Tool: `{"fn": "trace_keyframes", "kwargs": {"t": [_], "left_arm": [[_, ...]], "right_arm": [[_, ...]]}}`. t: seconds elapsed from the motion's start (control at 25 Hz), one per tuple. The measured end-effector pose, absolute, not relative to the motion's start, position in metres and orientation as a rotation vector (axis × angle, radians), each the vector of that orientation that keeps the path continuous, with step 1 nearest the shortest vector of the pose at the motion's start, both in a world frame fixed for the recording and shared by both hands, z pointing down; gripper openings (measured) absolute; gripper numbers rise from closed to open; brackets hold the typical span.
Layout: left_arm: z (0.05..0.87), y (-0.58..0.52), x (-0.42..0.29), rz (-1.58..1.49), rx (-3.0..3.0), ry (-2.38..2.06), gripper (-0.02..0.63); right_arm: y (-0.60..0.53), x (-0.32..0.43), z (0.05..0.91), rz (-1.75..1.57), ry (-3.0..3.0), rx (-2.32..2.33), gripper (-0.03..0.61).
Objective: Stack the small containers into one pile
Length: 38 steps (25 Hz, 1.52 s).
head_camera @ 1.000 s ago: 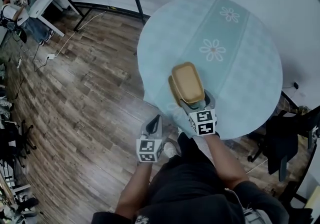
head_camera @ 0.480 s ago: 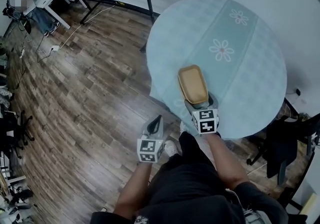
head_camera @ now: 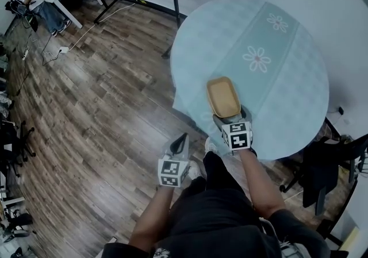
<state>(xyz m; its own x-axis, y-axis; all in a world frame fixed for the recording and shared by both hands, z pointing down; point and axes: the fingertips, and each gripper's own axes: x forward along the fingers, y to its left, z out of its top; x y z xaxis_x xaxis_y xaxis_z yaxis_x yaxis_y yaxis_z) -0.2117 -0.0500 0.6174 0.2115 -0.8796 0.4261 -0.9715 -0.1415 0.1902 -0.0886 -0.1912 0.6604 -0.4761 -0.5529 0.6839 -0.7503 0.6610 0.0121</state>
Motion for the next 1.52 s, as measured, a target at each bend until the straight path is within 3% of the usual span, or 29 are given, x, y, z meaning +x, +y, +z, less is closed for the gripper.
{"fn": "trace_keyframes", "kwargs": {"t": [0.64,1.08,1.2,1.52], "left_arm": [[0.619,-0.043,-0.207,0.285,2.046,-1.714,-0.006],[0.581,-0.04,-0.203,0.263,2.087,-1.765,-0.006],[0.563,-0.04,-0.2,0.225,2.117,-1.772,-0.006],[0.508,-0.036,-0.175,0.142,2.214,-1.756,-0.006]], "right_arm": [[-0.167,-0.072,0.676,0.436,-2.132,0.934,0.486],[-0.157,-0.062,0.606,0.324,-2.276,1.027,0.462],[-0.151,-0.059,0.574,0.317,-2.327,1.069,0.391],[-0.13,-0.037,0.512,0.237,-2.392,1.22,0.028]]}}
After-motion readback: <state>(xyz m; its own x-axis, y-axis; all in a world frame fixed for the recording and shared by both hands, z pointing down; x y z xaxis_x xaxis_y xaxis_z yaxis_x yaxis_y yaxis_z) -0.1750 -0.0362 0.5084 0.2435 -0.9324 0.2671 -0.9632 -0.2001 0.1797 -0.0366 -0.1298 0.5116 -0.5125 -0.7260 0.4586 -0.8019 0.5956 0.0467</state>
